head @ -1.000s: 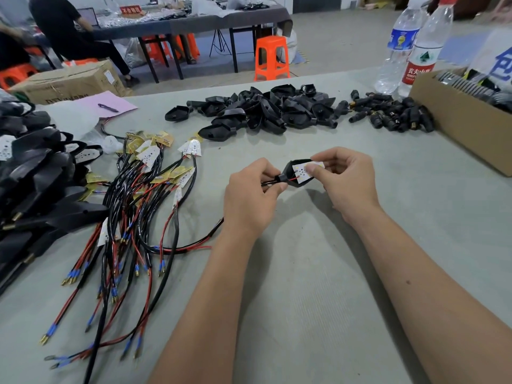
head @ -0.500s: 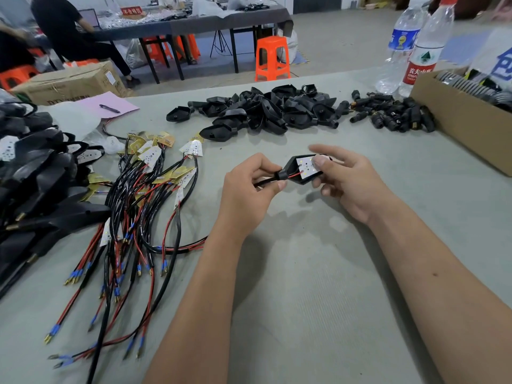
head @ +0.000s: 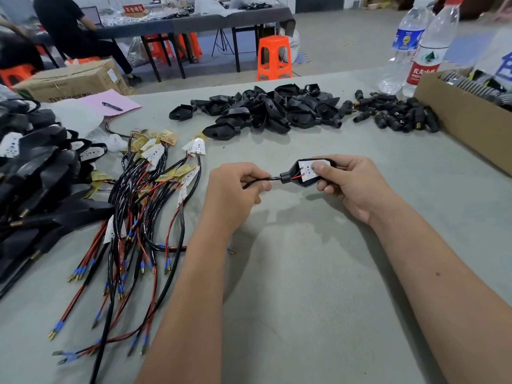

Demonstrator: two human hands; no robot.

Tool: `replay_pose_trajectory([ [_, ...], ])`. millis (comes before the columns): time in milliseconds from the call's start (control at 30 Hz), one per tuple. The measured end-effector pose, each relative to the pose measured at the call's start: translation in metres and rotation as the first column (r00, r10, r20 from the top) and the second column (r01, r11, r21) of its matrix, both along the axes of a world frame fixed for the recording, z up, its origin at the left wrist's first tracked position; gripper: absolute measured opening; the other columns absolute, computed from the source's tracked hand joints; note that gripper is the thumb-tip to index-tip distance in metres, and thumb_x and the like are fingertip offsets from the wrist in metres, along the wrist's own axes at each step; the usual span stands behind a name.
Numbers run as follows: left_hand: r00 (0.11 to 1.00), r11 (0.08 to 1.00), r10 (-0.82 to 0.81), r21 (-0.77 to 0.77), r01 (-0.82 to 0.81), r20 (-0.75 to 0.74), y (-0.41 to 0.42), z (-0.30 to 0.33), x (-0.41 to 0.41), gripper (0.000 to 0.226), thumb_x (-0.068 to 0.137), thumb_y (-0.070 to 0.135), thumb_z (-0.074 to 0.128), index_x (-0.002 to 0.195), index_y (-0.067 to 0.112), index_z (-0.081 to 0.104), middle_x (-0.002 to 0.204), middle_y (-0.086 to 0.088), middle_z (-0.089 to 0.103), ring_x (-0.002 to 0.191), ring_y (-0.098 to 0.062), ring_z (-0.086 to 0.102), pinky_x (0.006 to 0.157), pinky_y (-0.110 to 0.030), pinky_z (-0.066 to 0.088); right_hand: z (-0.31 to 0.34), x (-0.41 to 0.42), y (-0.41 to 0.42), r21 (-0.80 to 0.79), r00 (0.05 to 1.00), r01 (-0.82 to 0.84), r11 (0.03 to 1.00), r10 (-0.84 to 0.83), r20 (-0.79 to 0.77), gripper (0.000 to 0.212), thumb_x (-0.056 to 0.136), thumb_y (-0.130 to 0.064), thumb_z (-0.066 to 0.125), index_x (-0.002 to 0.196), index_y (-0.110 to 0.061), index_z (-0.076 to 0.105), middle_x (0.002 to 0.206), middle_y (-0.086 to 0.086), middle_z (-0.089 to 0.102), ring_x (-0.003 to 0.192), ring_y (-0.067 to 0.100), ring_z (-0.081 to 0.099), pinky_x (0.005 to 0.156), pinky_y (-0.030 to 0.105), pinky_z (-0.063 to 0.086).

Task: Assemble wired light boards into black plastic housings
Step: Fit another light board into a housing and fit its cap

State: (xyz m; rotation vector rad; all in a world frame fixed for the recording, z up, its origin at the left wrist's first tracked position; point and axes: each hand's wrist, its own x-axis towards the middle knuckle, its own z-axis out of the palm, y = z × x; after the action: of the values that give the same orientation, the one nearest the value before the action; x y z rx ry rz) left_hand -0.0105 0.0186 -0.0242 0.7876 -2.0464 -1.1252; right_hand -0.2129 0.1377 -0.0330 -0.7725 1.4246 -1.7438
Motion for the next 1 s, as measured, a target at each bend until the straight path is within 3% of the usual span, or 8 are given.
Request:
replay_pose_trajectory([
  [200,1.0,0.999,0.031,-0.039,-0.032,-0.003,0.007,-0.002,-0.01,0.018,0.09,0.0,0.071,0.085,0.018,0.076,0.074,-0.004,0.075,0.044,-0.011,0.047,0.049,-0.025,0.045,0.0,0.002,-0.003,0.012,0.999,0.052,0.999,-0.052,-0.006,0.012,0.094,-0.003,0.07,0.105,-0.002,0.076,0.082,0.009,0.077,0.053,0.009,0.06,0.05,0.014,0.048],
  [433,0.993,0.994,0.107,0.003,-0.107,-0.052,0.015,-0.006,-0.022,0.01,0.09,0.003,0.069,0.086,0.009,0.076,0.071,-0.008,0.073,0.043,-0.013,0.049,0.051,-0.039,0.053,-0.002,0.004,-0.003,0.0,0.996,0.091,0.996,-0.091,-0.002,0.015,0.094,-0.003,0.07,0.108,0.001,0.075,0.082,0.01,0.077,0.053,0.01,0.06,0.053,0.013,0.05],
  [667,0.987,0.983,0.149,-0.117,-0.14,0.066,0.021,-0.007,-0.028,0.013,0.092,0.016,0.071,0.079,0.017,0.067,0.065,0.009,0.071,0.062,-0.01,0.063,0.064,-0.031,0.052,0.0,0.003,-0.003,-0.007,0.99,0.112,0.994,-0.111,0.091,0.019,0.095,0.0,0.067,0.111,0.009,0.071,0.088,0.015,0.073,0.053,0.01,0.06,0.052,0.012,0.05],
  [833,0.982,0.977,0.184,-0.104,-0.187,-0.041,0.028,-0.005,-0.032,0.015,0.096,0.016,0.067,0.081,0.014,0.063,0.066,0.005,0.068,0.06,-0.018,0.063,0.062,-0.042,0.056,0.001,0.002,-0.003,-0.015,0.987,0.087,0.996,-0.084,0.14,0.011,0.095,-0.001,0.067,0.105,0.003,0.073,0.079,0.005,0.075,0.053,0.008,0.06,0.052,0.011,0.05],
  [1000,0.964,0.954,0.252,-0.144,-0.261,-0.082,0.034,-0.005,-0.036,0.016,0.097,0.018,0.066,0.082,0.015,0.061,0.067,0.005,0.065,0.063,-0.018,0.06,0.059,-0.037,0.049,0.0,0.001,-0.003,-0.029,0.99,0.055,0.998,-0.051,0.129,0.011,0.094,-0.002,0.069,0.103,-0.002,0.075,0.08,0.005,0.075,0.053,0.008,0.059,0.052,0.011,0.049],
])
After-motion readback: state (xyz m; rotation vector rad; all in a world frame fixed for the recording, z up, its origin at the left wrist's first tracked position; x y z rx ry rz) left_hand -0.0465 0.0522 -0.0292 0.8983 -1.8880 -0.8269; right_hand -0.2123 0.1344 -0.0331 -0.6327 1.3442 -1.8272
